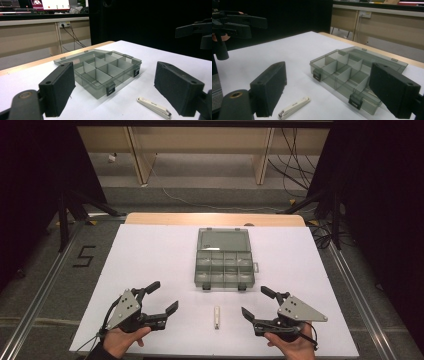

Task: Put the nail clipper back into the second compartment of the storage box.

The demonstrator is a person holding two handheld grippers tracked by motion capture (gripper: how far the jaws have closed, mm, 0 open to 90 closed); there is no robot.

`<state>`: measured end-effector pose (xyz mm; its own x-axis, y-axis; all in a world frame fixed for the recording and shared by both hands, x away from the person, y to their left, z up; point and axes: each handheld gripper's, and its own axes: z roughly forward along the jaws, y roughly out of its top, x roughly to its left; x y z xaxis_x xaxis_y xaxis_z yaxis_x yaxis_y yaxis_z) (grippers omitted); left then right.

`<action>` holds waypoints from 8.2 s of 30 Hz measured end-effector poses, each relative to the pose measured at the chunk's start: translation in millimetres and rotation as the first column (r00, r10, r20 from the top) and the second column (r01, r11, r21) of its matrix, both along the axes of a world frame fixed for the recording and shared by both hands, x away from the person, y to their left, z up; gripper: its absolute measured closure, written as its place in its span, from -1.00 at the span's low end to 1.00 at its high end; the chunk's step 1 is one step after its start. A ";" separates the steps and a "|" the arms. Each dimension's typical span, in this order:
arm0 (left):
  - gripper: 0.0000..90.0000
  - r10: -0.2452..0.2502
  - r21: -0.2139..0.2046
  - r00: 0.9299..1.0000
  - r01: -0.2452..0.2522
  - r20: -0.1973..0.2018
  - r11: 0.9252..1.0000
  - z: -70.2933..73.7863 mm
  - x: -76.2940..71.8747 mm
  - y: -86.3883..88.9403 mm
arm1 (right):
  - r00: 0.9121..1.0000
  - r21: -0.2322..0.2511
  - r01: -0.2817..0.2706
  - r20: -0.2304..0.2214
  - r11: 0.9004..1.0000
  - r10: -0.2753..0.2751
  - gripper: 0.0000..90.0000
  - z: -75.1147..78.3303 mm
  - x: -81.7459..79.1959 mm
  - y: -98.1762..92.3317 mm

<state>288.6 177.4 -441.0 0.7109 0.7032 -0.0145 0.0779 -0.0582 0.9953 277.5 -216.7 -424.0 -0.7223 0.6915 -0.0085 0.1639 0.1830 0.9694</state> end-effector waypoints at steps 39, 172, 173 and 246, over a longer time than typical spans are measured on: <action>-0.63 0.001 0.007 1.000 -0.001 -0.002 1.000 -1.0 1.0 -0.8 | 0.980 -0.171 -0.191 -0.095 0.967 0.176 -0.42 -10.8 12.2 39.6; -0.63 -0.002 0.004 1.000 0.002 -0.008 1.000 -1.2 1.1 -1.0 | 0.862 -0.645 -0.472 -0.480 0.601 0.163 -0.33 -25.1 81.9 74.5; -0.63 -0.001 0.003 1.000 0.001 -0.009 1.000 -1.2 0.9 -1.0 | 0.859 -0.640 -0.478 -0.485 0.601 0.168 -0.30 -25.9 83.4 74.7; -0.63 0.000 -0.002 1.000 0.000 -0.004 1.000 -0.3 1.1 0.3 | 0.896 -0.603 -0.420 -0.395 0.678 0.203 0.72 3.5 104.0 88.0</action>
